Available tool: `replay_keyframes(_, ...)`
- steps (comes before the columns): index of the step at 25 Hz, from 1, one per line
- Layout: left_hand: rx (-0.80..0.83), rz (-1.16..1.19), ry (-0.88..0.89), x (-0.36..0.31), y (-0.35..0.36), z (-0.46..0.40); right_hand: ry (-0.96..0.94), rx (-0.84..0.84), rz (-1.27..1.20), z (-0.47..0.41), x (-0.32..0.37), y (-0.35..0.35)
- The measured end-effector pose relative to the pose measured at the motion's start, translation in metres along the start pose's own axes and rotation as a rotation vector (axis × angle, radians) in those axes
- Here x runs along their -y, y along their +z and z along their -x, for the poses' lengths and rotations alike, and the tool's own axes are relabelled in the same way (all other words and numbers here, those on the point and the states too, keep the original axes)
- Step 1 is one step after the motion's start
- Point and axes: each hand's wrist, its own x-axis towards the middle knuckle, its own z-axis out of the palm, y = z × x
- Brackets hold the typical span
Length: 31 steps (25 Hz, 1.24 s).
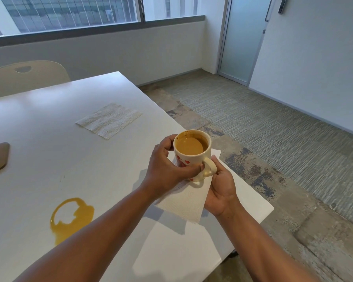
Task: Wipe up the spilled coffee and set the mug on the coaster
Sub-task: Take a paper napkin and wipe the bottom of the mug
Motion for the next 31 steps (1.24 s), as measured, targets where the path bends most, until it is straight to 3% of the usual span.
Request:
replay_keyframes(13,0.216,0.076,0.058,0.004,-0.014,-0.010,0.042,-0.050,-0.011,-0.009,0.008,-0.014)
replay_keyframes(24,0.134,0.034,0.079,0.009,-0.005,-0.008,-0.062,0.038,0.031,-0.010,-0.002,-0.021)
replay_keyframes(31,0.120,0.044,0.076,0.012,-0.007,-0.011,0.030,-0.039,-0.007,-0.008,-0.006,-0.006)
